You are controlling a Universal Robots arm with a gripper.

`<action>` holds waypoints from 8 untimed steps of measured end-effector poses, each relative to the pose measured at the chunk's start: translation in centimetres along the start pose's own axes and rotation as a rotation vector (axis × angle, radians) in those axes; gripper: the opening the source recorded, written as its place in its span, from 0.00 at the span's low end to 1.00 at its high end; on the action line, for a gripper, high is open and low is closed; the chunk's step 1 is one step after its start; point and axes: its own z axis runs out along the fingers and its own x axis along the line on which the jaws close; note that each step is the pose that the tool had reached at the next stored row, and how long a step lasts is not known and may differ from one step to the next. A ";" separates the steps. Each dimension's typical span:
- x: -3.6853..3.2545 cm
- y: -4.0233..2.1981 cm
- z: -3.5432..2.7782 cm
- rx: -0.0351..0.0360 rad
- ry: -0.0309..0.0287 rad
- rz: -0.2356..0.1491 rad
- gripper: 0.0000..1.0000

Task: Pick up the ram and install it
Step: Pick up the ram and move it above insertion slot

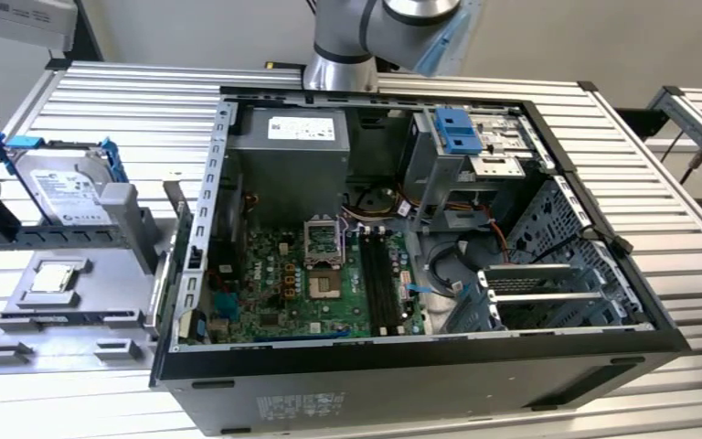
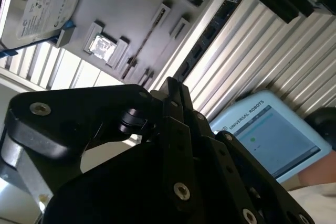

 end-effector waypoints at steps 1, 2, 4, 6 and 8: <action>0.00 -0.35 0.00 -0.0003 0.0000 0.000 0.00; 0.00 -0.71 0.00 -0.0005 -0.0002 0.000 0.00; 0.00 -1.46 -0.02 -0.0013 -0.0001 0.000 0.00; -0.01 -2.31 -0.03 -0.0028 0.0000 0.000 0.00; -0.01 -3.15 -0.04 -0.0043 -0.0001 0.000 0.00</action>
